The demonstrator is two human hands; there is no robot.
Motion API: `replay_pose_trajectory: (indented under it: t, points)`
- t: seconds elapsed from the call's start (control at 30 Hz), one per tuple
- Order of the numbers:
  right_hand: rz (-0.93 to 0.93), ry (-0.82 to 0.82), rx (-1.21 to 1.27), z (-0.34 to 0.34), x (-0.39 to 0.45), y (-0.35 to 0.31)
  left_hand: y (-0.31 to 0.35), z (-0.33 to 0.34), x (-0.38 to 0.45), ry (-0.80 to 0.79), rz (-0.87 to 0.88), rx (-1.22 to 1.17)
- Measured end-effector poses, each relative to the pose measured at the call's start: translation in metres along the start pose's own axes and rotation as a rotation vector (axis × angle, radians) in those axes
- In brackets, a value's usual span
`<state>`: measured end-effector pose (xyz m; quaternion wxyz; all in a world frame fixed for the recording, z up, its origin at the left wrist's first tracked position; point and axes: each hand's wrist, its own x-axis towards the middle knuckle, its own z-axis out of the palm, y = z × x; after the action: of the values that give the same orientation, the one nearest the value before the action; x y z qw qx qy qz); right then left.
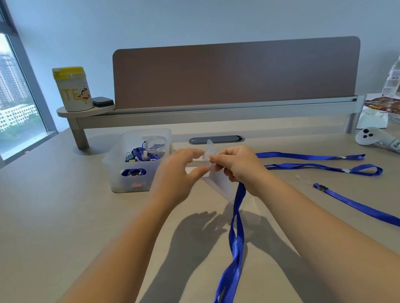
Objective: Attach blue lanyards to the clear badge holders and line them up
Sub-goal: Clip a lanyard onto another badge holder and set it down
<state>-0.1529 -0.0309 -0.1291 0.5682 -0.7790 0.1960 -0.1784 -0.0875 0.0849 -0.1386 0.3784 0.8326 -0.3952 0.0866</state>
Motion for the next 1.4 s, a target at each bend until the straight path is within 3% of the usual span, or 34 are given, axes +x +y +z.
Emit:
replay_pose_trajectory:
  t: [0.27, 0.43, 0.57, 0.7, 0.9, 1.07, 1.23, 1.4]
  points:
    - [-0.08, -0.07, -0.074, -0.001, -0.005, -0.006, -0.003, -0.002, 0.006, 0.121, 0.142, 0.216]
    - [-0.124, -0.07, -0.154, 0.003, -0.006, -0.008, -0.009, -0.007, 0.004, 0.166, 0.424, 0.43]
    - [-0.125, -0.094, -0.165, 0.001, -0.007, -0.01, -0.009, -0.012, 0.004, 0.136, 0.544, 0.544]
    - [-0.181, -0.045, -0.228, 0.002, -0.005, -0.008, -0.008, -0.011, 0.004, 0.079, 0.589, 0.601]
    - [-0.245, -0.002, -0.265, 0.004, -0.006, -0.01, -0.008, -0.008, 0.006, 0.131, 0.594, 0.612]
    - [-0.236, -0.041, -0.218, 0.005, -0.005, -0.011, -0.009, 0.0, 0.007, 0.263, 0.487, 0.467]
    - [-0.246, 0.013, -0.102, 0.012, -0.004, -0.011, 0.006, 0.003, 0.007, 0.306, 0.116, 0.024]
    - [-0.245, 0.06, 0.025, 0.016, -0.003, -0.012, 0.012, 0.005, 0.01, 0.304, -0.098, -0.38]
